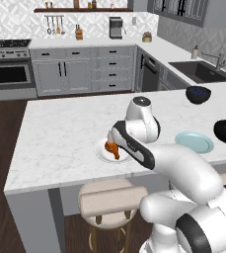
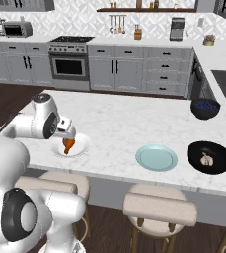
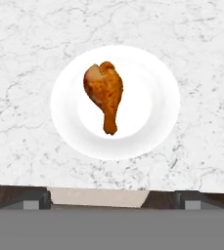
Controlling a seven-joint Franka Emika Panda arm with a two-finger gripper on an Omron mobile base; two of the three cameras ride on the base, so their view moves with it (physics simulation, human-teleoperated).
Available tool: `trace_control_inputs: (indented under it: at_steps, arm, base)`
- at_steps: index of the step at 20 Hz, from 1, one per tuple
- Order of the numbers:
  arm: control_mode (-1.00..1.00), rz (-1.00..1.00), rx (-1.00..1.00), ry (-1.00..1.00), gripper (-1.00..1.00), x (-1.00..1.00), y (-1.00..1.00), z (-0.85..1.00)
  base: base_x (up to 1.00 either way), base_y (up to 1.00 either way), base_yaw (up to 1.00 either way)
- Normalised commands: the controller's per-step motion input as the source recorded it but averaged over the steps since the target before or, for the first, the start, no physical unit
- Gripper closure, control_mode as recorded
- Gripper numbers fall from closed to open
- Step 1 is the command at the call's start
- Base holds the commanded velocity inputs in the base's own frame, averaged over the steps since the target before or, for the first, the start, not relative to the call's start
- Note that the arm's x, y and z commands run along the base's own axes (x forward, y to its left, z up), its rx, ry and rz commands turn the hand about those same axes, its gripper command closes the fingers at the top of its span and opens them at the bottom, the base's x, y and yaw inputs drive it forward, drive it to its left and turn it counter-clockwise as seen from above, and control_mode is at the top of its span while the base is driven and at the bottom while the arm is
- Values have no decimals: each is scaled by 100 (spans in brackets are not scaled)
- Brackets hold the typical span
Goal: Pick the chicken drumstick and garlic from their plates and place them in the bowl. Then put the bowl in the fridge.
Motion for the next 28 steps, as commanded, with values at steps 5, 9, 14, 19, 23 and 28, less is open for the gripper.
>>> trace_control_inputs:
  at_steps: [5,9,14,19,23,28]
  arm:
    - [-100,12,-6,0,-100,42,0,-52]
    - [-100,7,0,1,-100,46,0,-48]
    - [-100,1,0,0,-100,17,3,-31]
    - [-100,0,0,0,-100,26,7,-31]
    - [-100,1,0,0,-100,30,0,-39]
    - [-100,1,0,0,-100,25,0,-30]
  base:
    - [0,0,0]
    - [0,0,0]
    - [0,0,0]
    - [0,0,0]
    - [0,0,0]
    - [0,0,0]
